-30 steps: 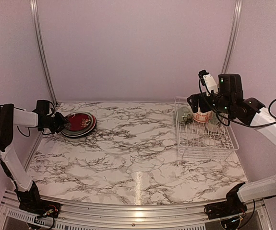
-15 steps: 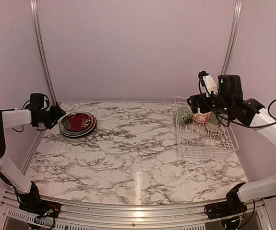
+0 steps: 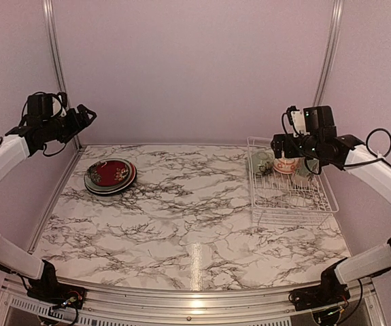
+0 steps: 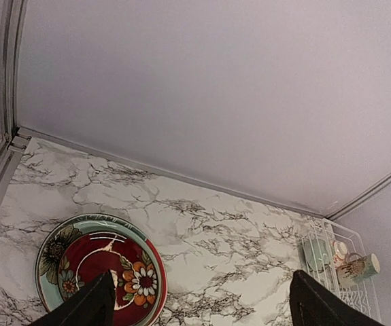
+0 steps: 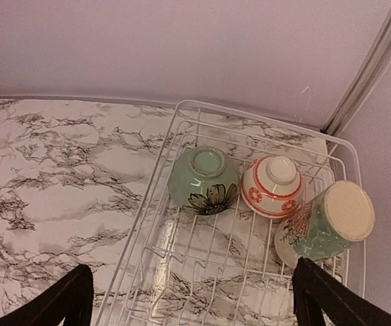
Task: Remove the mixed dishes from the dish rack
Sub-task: Grab the cup from the dish rack.
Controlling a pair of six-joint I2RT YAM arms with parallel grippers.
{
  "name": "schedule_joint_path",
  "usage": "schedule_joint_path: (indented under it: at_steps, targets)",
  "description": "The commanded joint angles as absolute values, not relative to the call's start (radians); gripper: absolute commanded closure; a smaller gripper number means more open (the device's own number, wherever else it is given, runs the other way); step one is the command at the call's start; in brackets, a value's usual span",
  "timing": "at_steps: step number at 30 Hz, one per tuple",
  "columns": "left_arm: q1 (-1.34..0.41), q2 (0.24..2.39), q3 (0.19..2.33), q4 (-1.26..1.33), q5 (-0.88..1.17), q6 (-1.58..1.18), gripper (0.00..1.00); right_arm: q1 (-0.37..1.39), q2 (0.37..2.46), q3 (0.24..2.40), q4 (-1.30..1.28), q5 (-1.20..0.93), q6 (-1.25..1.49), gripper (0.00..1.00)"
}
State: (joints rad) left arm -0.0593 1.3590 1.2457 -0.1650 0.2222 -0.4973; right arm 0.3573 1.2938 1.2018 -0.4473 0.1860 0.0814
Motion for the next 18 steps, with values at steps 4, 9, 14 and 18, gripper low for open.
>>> schedule_joint_path:
  at_steps: [4,9,14,18]
  targets:
    - [-0.121,1.315,1.268,-0.221,0.335,-0.329,0.07,0.139,1.310,1.231,-0.512,0.113,0.293,0.02]
    - [-0.124,1.293,1.245,-0.224,0.404,-0.283,0.06,0.012,1.399,1.258,-0.521,0.071,0.385,0.02]
    - [-0.124,1.244,1.217,-0.221,0.393,-0.260,0.05,-0.036,1.550,1.387,-0.566,0.138,0.395,0.02]
    - [-0.127,1.223,1.216,-0.227,0.379,-0.250,0.05,-0.054,1.656,1.457,-0.581,0.135,0.412,0.02]
